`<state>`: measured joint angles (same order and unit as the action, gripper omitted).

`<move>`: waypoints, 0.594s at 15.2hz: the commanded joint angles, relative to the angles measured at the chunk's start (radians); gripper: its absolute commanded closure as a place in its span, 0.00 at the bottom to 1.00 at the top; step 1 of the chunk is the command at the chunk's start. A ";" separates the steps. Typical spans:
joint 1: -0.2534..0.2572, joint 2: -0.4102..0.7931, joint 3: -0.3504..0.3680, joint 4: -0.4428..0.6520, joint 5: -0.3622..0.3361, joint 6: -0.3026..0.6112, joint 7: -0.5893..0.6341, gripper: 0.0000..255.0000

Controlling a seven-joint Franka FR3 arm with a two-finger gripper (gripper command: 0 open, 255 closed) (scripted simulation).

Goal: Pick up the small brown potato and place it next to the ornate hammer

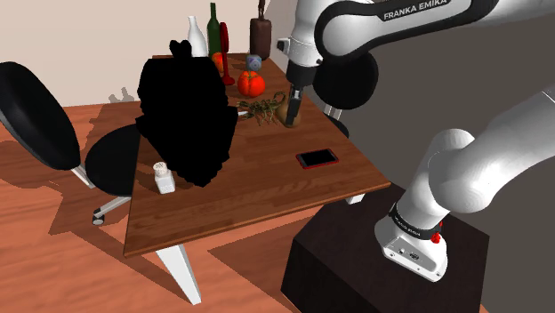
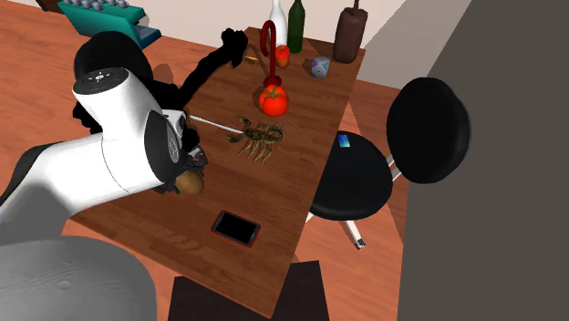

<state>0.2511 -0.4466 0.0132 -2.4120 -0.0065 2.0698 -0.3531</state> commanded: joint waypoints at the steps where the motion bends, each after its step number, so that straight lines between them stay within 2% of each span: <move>1: 0.000 0.009 -0.001 -0.022 0.000 0.031 -0.001 1.00; 9: -0.001 0.047 0.000 -0.100 -0.001 0.148 0.001 1.00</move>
<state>0.2518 -0.4105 0.0154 -2.5056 -0.0068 2.1996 -0.3493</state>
